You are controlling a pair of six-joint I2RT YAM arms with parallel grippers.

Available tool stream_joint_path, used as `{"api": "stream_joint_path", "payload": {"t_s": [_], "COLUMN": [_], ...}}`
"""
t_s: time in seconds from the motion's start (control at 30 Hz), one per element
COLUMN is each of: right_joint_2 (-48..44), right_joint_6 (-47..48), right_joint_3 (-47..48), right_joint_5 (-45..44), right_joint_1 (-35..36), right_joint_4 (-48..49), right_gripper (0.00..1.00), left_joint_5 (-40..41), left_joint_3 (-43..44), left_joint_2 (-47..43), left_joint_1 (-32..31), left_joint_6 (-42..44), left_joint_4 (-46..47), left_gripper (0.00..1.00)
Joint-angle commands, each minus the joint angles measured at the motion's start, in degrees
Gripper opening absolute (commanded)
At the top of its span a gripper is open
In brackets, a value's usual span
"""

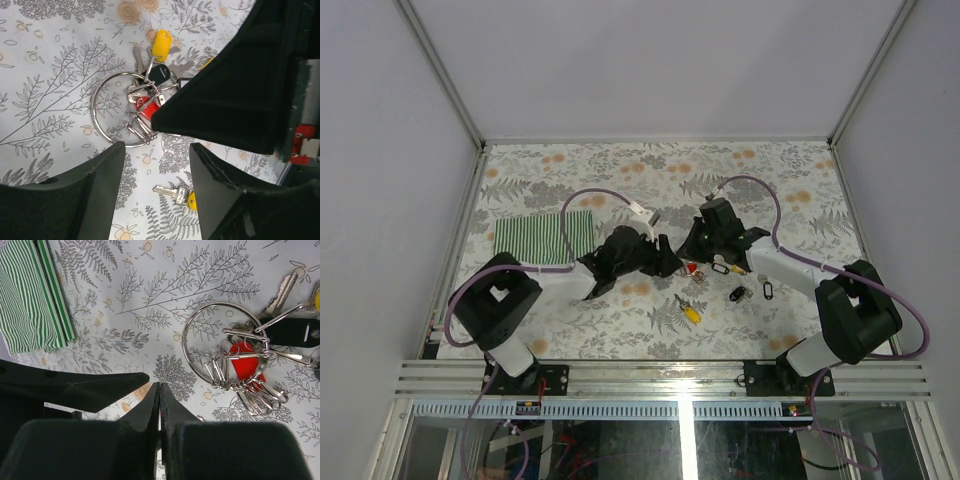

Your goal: Put the keys on the keyring

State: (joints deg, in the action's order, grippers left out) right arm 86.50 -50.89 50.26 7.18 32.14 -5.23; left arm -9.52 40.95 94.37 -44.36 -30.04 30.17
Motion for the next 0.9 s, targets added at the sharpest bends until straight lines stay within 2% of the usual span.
{"api": "stream_joint_path", "payload": {"t_s": [0.0,0.1,0.2,0.37,0.5,0.63,0.87], "right_joint_2": [-4.07,-3.62,-1.24,6.19,12.08,17.13,22.90], "right_joint_6": [1.02,4.34,7.11,10.61,12.51,14.06,15.63], "right_joint_3": [0.87,2.37,4.57,10.91,16.16,20.87,25.58], "right_joint_5": [-3.03,-6.11,-6.67,-7.87,-10.29,-13.78,-16.93], "right_joint_1": [-0.39,-0.41,-0.01,2.65,5.28,7.25,9.38], "right_joint_4": [-1.40,-5.34,-7.79,-11.63,-14.40,-18.20,-22.52], "right_gripper": [0.00,0.02,0.12,0.23,0.27,0.32,0.33], "left_joint_5": [4.33,8.49,13.03,20.31,23.54,25.24,25.30], "left_joint_3": [-0.44,-4.92,-10.25,-16.32,-19.18,-20.98,-21.78], "left_joint_2": [-1.79,-7.62,-15.38,-27.81,-35.16,-40.11,-42.22], "left_joint_1": [-0.42,-0.39,-0.38,-0.34,-0.31,-0.33,-0.29], "left_joint_6": [1.68,1.19,-0.35,-3.26,-4.92,-5.53,-6.07], "left_joint_4": [2.56,-0.04,-3.47,-11.17,-15.87,-19.85,-21.16], "left_gripper": [0.54,0.55,0.58,0.67,0.72,0.74,0.75]}}
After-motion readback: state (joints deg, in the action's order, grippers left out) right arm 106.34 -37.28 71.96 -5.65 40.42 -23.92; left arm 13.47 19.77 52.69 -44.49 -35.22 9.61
